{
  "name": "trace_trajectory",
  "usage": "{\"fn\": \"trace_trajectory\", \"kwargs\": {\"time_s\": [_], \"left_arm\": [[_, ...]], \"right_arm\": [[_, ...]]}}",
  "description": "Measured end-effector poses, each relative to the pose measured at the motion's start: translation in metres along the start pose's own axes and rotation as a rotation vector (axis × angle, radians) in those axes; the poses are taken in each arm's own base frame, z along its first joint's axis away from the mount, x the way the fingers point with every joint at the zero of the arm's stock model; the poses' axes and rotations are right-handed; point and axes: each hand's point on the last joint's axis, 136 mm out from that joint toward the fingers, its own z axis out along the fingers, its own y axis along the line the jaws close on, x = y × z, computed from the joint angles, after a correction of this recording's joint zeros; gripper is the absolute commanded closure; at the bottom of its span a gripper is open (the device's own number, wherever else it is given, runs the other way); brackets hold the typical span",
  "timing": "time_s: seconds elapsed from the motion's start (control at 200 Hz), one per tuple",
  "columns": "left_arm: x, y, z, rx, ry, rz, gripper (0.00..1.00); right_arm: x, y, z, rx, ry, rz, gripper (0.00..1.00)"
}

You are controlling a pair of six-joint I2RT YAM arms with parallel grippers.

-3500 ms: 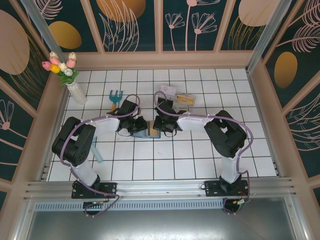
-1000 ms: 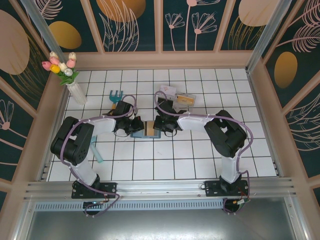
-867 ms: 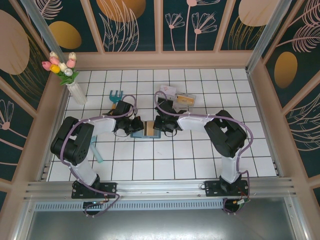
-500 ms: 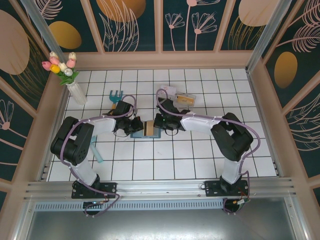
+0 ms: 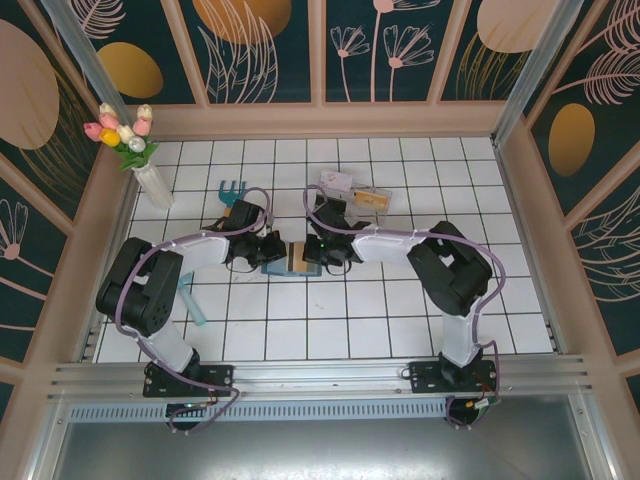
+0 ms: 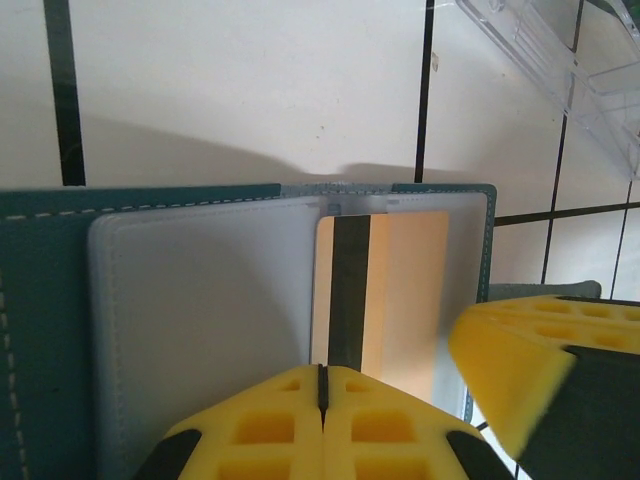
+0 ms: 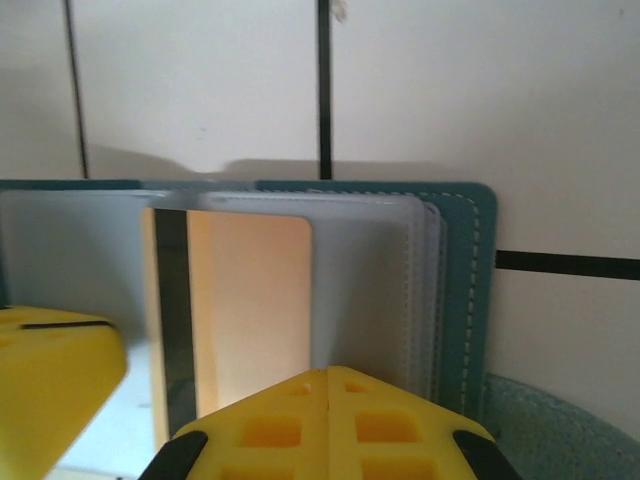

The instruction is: Take the credit cards out of the card holder

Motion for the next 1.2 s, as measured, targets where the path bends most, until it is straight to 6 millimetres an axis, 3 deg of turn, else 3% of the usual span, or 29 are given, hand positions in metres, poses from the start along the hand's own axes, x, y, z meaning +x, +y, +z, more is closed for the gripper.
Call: {"fn": "trace_trajectory", "kwargs": {"time_s": [0.335,0.646,0.971,1.201], "left_arm": [[0.004,-0.003,0.002,0.026,0.024,-0.004,0.77],[0.008,0.005,0.012,0.015,0.059,-0.022,0.72],[0.008,-0.007,0.016,0.114,0.087,-0.027,0.74],[0.005,-0.005,0.015,0.123,0.082,-0.033,0.9]], "right_arm": [[-0.001,-0.002,0.001,0.012,0.004,0.004,0.95],[-0.001,-0.002,0.002,0.012,0.006,0.009,0.95],[-0.002,-0.003,0.002,0.007,0.011,0.013,0.95],[-0.002,-0.003,0.002,0.007,0.011,0.013,0.95]]}}
